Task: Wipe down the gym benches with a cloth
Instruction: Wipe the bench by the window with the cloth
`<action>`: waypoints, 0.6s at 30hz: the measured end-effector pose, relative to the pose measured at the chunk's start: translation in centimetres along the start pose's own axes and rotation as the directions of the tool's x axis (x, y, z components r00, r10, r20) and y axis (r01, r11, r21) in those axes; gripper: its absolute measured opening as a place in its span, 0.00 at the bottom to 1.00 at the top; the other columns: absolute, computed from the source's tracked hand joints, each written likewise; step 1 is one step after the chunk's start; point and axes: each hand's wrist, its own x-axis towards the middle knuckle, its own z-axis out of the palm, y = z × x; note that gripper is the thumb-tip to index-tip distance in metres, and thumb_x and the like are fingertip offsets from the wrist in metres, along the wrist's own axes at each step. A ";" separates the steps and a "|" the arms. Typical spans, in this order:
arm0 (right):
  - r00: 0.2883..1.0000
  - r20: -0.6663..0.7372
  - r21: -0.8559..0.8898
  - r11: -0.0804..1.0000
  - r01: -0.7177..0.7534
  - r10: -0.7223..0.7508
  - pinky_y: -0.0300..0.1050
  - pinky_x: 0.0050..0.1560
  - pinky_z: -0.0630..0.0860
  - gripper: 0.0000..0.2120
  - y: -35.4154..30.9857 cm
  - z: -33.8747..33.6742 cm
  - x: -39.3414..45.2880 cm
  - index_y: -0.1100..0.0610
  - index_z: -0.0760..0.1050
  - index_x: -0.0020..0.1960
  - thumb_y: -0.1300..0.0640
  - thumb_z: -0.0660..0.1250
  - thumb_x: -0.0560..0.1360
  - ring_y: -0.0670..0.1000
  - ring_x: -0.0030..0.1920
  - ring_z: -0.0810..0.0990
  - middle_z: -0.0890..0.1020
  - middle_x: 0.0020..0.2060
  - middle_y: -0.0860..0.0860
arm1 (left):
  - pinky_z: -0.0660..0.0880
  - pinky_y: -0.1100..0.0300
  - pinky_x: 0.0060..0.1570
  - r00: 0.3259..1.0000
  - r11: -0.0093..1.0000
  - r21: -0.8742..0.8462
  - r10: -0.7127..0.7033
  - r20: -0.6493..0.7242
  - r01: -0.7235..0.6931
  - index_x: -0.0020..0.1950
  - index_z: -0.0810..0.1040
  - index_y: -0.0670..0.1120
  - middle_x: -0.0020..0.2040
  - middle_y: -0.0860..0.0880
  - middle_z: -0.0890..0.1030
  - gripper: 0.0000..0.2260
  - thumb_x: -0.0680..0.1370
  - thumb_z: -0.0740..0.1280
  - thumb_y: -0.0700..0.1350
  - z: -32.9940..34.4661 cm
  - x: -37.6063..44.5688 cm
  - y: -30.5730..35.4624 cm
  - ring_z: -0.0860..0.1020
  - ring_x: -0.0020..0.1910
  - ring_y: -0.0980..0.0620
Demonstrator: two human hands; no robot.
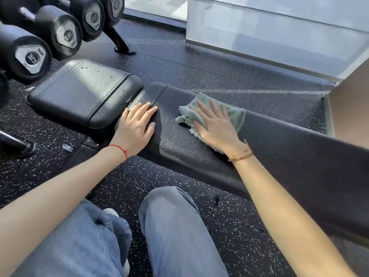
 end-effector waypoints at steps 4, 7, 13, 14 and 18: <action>0.975 0.013 0.058 0.974 0.220 -0.221 0.53 0.77 0.33 0.26 -1.9 1.2 -4.9 0.38 0.49 0.78 0.43 0.52 0.82 0.50 0.79 0.40 0.48 0.79 0.39 | 0.55 0.42 0.75 1.000 1.000 0.004 -0.001 0.002 0.001 0.75 0.66 0.49 0.75 0.47 0.67 0.24 0.80 0.54 0.52 -0.1 0.1 -0.1 0.62 0.76 0.44; 0.973 0.012 0.078 0.970 0.229 -0.230 0.46 0.75 0.29 0.28 0.1 1.0 -8.5 0.35 0.48 0.77 0.43 0.54 0.81 0.44 0.78 0.37 0.46 0.78 0.35 | 0.55 0.44 0.75 1.000 1.000 0.016 0.012 0.020 -0.013 0.76 0.65 0.49 0.75 0.47 0.66 0.24 0.80 0.53 0.53 -0.5 0.1 0.0 0.61 0.76 0.45; 0.995 -0.008 0.060 0.994 0.096 -0.096 0.52 0.78 0.37 0.26 2.9 -0.2 -3.8 0.37 0.45 0.78 0.39 0.46 0.81 0.47 0.79 0.41 0.48 0.78 0.38 | 0.56 0.44 0.74 0.998 0.999 0.037 0.034 0.052 -0.036 0.76 0.64 0.48 0.75 0.47 0.66 0.25 0.81 0.50 0.54 -1.6 -0.4 -1.4 0.60 0.76 0.47; 0.998 -0.010 0.047 0.996 0.070 -0.069 0.53 0.78 0.38 0.26 2.7 -0.1 -1.7 0.39 0.46 0.78 0.40 0.46 0.82 0.48 0.79 0.41 0.49 0.78 0.40 | 0.56 0.44 0.74 0.999 0.999 0.043 0.017 0.044 -0.019 0.76 0.64 0.47 0.75 0.46 0.66 0.23 0.82 0.53 0.52 -1.7 -0.5 -1.9 0.60 0.76 0.46; 0.996 0.016 0.015 0.996 0.086 -0.086 0.56 0.77 0.37 0.26 -1.9 0.5 6.2 0.42 0.46 0.79 0.41 0.45 0.83 0.52 0.79 0.41 0.48 0.79 0.43 | 0.56 0.43 0.74 0.996 0.995 0.045 -0.092 -0.014 0.093 0.75 0.64 0.44 0.75 0.44 0.65 0.21 0.83 0.57 0.47 -2.7 -0.7 -4.4 0.61 0.75 0.45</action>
